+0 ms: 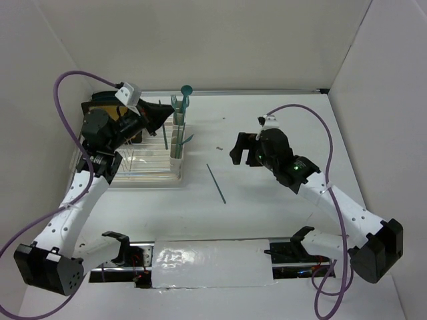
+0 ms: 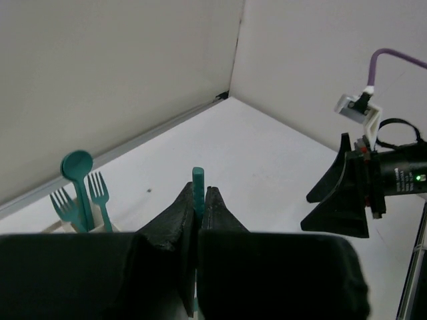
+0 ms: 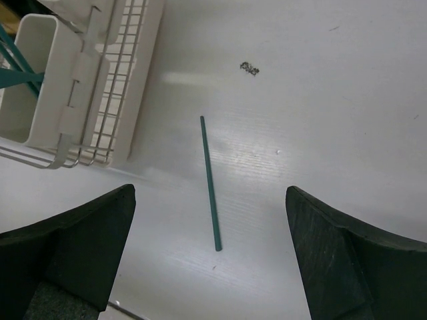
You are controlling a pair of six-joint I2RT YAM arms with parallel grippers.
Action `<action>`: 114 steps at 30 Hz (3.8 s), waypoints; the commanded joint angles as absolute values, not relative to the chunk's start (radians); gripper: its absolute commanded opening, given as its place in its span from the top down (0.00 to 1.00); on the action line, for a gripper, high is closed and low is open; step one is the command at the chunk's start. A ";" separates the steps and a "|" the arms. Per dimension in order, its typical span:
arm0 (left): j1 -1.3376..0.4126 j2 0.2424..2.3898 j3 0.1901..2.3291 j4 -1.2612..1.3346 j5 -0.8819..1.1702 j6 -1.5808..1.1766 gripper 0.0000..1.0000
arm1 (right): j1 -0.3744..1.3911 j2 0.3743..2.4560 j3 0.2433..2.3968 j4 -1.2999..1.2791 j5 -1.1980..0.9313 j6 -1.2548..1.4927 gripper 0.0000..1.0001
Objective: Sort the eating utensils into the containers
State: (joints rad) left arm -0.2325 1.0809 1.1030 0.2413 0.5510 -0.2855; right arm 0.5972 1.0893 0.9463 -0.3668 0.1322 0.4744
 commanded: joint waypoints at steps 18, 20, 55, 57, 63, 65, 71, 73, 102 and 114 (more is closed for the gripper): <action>-0.187 1.206 0.904 0.609 0.549 -0.377 1.00 | 0.626 1.264 0.908 -0.255 0.091 0.423 0.00; -0.192 1.212 0.893 0.615 0.561 -0.361 1.00 | 0.640 1.287 0.917 -0.244 0.081 0.408 0.00; -0.202 0.888 0.977 0.262 0.390 -0.164 0.25 | 0.807 1.778 1.094 -0.321 0.176 0.351 0.53; -0.201 0.864 0.973 0.247 0.387 -0.164 0.25 | 0.822 1.769 1.081 -0.330 0.187 0.350 0.54; -0.199 0.819 0.951 0.193 0.377 -0.179 0.25 | 0.853 1.775 1.037 -0.362 0.206 0.360 0.64; -0.201 0.805 0.948 0.151 0.377 -0.183 0.25 | 0.856 1.775 1.017 -0.362 0.206 0.371 0.72; -0.202 0.799 0.950 0.019 0.371 -0.204 0.24 | 0.856 1.763 0.920 -0.362 0.170 0.420 0.91; -0.204 0.807 0.951 -0.036 0.371 -0.210 0.24 | 0.856 1.752 0.905 -0.362 0.170 0.422 0.95; -0.385 1.485 1.555 -0.081 0.388 -0.523 0.21 | 0.601 1.282 1.126 0.119 -0.251 0.472 1.00; -0.413 1.600 1.608 -0.045 0.411 -0.580 0.33 | 0.600 1.382 1.229 0.178 -0.314 0.485 1.00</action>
